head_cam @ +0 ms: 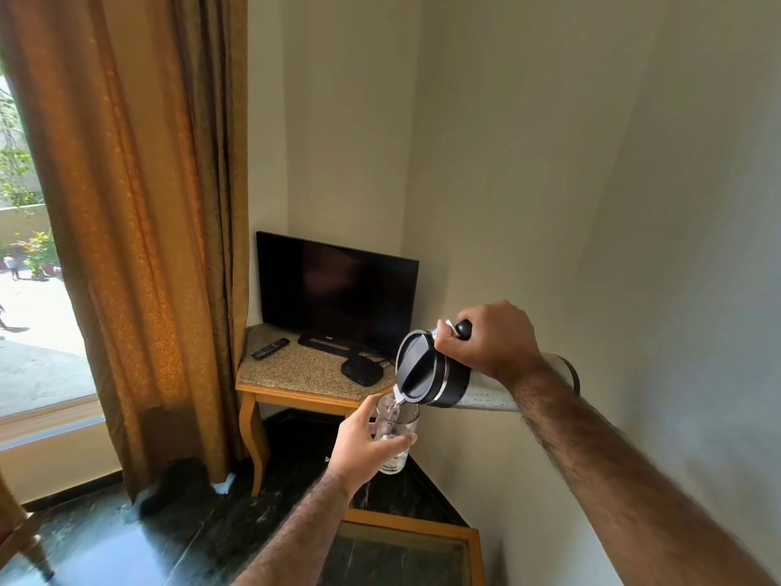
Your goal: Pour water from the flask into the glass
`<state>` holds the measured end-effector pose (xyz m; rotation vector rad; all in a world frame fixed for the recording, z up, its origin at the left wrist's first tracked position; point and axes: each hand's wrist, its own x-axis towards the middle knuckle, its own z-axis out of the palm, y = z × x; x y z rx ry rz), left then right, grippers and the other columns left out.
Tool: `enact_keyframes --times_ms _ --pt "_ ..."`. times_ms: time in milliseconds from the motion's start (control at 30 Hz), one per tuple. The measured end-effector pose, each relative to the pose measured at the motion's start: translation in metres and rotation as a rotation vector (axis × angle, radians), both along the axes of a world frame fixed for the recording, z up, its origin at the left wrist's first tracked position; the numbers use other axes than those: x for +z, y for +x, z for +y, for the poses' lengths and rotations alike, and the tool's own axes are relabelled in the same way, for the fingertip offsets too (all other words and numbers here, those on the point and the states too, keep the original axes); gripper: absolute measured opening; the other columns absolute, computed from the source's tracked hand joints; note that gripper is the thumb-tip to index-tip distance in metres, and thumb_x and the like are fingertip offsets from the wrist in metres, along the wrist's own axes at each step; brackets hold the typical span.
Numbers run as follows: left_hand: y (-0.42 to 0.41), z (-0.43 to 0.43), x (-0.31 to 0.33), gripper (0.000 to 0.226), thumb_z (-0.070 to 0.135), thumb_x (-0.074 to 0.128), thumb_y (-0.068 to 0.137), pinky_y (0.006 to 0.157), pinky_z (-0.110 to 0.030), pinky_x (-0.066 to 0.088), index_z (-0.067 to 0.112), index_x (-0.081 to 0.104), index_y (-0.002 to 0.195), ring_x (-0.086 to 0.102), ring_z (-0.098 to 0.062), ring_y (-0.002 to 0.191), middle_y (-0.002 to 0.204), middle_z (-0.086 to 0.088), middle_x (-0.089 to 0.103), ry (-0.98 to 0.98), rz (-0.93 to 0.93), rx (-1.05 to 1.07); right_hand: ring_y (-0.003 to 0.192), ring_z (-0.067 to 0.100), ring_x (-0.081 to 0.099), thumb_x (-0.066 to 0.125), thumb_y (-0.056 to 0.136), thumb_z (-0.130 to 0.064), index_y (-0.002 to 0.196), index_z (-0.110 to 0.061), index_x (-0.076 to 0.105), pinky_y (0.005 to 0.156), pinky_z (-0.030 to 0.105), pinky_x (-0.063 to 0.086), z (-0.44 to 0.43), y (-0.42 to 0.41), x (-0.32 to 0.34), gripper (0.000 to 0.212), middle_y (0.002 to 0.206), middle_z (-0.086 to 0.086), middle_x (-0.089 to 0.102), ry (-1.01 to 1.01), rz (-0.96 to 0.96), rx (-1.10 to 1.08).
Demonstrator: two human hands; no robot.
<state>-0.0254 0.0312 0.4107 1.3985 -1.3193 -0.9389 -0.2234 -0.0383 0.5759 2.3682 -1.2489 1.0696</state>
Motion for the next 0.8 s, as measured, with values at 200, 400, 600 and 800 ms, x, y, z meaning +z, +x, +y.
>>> enact_keyframes --times_ms 200,400,600,800 --pt "0.0 -0.0011 0.0002 0.06 0.033 0.093 0.069 0.099 -0.049 0.062 0.041 0.066 0.122 0.077 -0.014 0.107 0.116 0.009 0.079 -0.002 0.001 0.002 0.04 0.013 0.015 0.057 0.081 -0.052 0.047 -0.021 0.023 0.046 0.022 0.016 -0.0012 0.0007 0.0015 0.057 0.04 -0.003 0.018 -0.001 0.005 0.005" --pt "-0.0004 -0.0028 -0.0009 0.058 0.036 0.094 0.067 0.097 -0.044 0.064 0.047 0.066 0.117 0.078 -0.007 0.103 0.114 0.015 0.079 -0.001 0.012 0.002 0.037 0.011 0.015 0.058 0.08 -0.051 0.047 -0.024 0.022 0.045 0.021 0.014 -0.0018 0.0025 0.0049 0.056 0.039 -0.004 0.017 -0.026 0.031 0.019" --pt "-0.0009 -0.0027 -0.0016 0.061 0.031 0.093 0.069 0.098 -0.05 0.063 0.038 0.065 0.122 0.079 -0.014 0.103 0.115 0.007 0.079 0.003 0.016 0.006 0.035 0.009 0.019 0.057 0.082 -0.053 0.046 -0.026 0.024 0.045 0.021 0.015 -0.0034 0.0048 0.0062 0.055 0.038 -0.006 0.022 -0.05 0.052 0.02" --pt "0.0001 -0.0017 0.001 0.063 0.032 0.093 0.068 0.099 -0.051 0.062 0.035 0.065 0.125 0.078 -0.016 0.106 0.118 0.006 0.078 -0.001 0.04 0.005 0.036 0.009 0.023 0.056 0.084 -0.054 0.046 -0.026 0.028 0.046 0.021 0.019 -0.0046 0.0069 0.0077 0.054 0.038 -0.007 0.026 -0.051 0.061 0.037"
